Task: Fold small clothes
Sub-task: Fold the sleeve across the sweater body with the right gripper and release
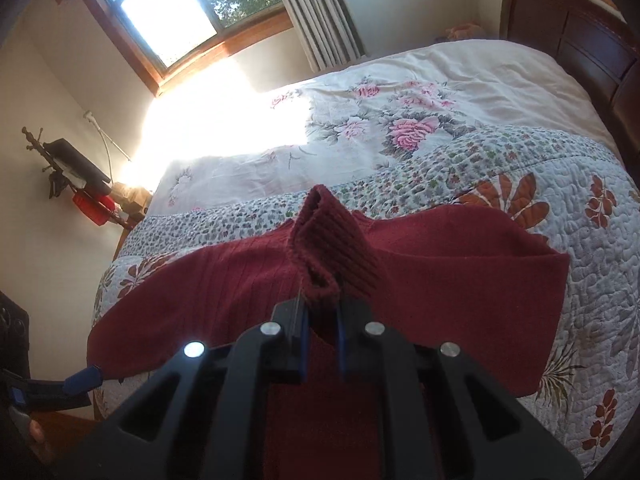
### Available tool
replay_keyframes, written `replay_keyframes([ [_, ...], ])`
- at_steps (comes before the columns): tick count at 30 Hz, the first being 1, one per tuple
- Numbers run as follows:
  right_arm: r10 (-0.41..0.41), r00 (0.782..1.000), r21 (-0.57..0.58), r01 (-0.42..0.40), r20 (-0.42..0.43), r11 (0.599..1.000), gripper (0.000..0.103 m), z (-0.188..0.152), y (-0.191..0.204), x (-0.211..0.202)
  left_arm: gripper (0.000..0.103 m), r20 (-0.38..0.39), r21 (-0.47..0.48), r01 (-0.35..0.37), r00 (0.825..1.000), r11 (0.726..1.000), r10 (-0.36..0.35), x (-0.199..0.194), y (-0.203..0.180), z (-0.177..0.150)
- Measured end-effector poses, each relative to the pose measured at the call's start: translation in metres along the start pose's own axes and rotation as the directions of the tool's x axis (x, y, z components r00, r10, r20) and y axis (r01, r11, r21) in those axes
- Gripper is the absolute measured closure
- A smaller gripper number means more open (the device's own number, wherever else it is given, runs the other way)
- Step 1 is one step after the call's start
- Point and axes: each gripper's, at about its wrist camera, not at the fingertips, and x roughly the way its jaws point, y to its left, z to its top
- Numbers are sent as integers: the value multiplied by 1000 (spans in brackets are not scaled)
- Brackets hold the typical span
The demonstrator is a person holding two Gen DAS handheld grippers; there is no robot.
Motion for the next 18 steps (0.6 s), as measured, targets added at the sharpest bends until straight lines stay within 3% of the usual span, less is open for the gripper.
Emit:
replay_keyframes([
  [4, 13, 995, -1, -13, -94, 1000, 93, -23, 15, 49, 4, -39, -1, -9, 999, 1000, 9, 25, 9, 12],
  [7, 45, 985, -5, -47, -164, 999, 80, -38, 18, 66, 4, -89, -8, -13, 996, 1000, 12, 53, 18, 20],
  [8, 65, 982, -4, -67, -175, 998, 69, -42, 18, 65, 4, -108, -20, -15, 994, 1000, 12, 64, 23, 23],
  [9, 85, 981, -3, -87, -176, 996, 59, -46, 17, 60, 4, -125, -32, -22, 992, 999, 18, 74, 27, 25],
  [13, 121, 981, 3, -122, -149, 993, 50, -58, 5, 19, 4, -189, -34, -70, 980, 997, 63, 115, 42, 33],
  [18, 123, 984, 82, -113, -130, 990, 44, -93, -30, -33, 4, -274, -26, -184, 947, 983, 170, 159, 63, 36],
])
